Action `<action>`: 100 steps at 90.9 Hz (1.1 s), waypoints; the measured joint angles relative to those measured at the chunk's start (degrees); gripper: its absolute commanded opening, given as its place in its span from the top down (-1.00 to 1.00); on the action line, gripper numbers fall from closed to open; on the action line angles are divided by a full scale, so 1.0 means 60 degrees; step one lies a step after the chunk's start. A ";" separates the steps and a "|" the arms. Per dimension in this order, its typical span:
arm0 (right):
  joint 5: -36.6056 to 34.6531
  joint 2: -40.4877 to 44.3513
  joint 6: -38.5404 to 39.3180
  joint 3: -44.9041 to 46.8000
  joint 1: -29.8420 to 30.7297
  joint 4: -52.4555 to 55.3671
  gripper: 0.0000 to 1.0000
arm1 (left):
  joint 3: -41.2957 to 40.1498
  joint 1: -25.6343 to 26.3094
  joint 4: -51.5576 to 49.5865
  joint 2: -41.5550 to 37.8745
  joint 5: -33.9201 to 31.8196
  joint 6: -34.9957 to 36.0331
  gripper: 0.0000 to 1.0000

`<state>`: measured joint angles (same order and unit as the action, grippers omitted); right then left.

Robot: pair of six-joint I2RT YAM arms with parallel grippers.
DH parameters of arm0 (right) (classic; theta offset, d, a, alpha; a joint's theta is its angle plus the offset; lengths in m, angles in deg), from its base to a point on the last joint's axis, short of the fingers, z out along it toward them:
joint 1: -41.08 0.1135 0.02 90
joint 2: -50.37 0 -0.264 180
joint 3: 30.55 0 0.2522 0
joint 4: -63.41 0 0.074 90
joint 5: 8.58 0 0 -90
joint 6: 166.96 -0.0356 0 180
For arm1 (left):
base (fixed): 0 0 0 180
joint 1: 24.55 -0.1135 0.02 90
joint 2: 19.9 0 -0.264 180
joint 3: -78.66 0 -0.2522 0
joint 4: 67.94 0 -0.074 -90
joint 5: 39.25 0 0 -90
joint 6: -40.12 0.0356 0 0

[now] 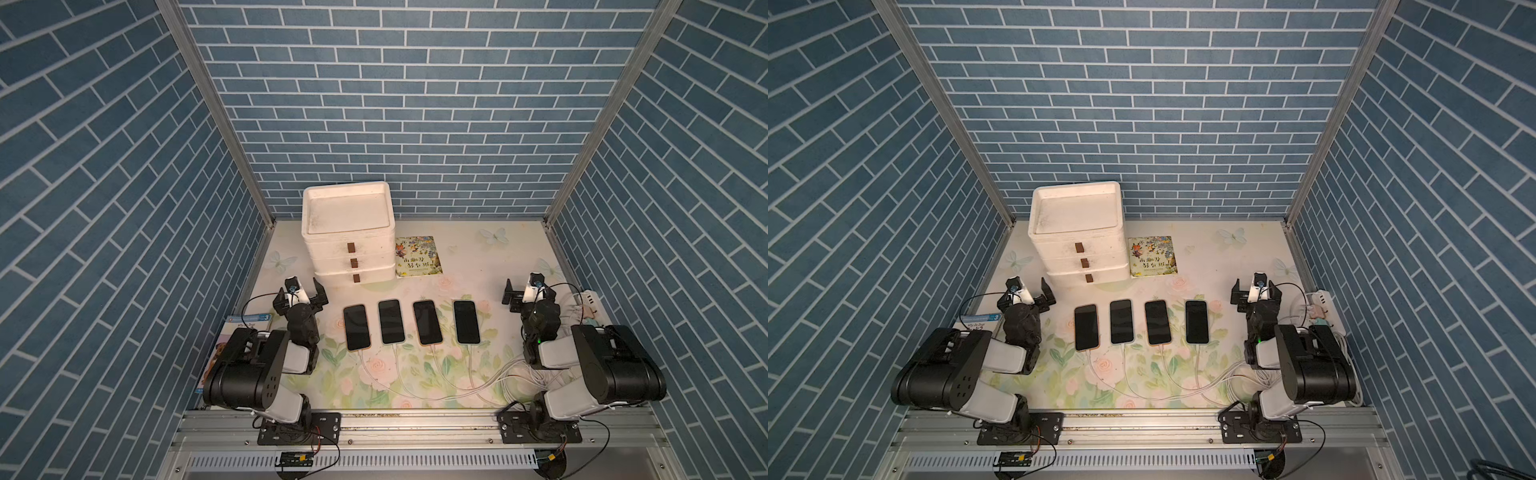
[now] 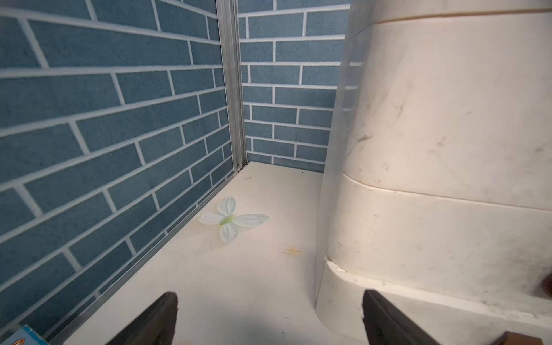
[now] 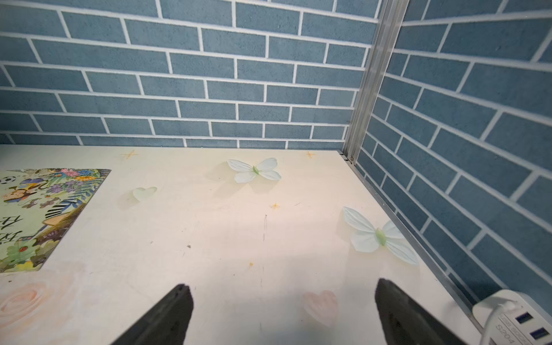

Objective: Unplug the charging cable from the phone
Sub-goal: Pick up the phone at the center of the board.

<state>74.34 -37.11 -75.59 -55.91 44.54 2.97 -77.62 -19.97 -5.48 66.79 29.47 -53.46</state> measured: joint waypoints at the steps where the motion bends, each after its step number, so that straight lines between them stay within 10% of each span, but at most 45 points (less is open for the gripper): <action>1: 0.0018 0.0000 0.0000 0.0000 0.0000 0.0000 -0.99 | 0.0000 0.0000 -0.0004 0.0000 0.0000 0.0000 -1.00; 100: 0.0219 0.0000 0.0000 -0.0004 0.0000 0.0000 -0.99 | 0.0000 0.0000 -0.0004 0.0000 0.0055 0.0029 -1.00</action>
<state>75.66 -37.11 -75.59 -55.93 44.54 2.97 -77.62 -19.97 -5.50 66.79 29.80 -53.28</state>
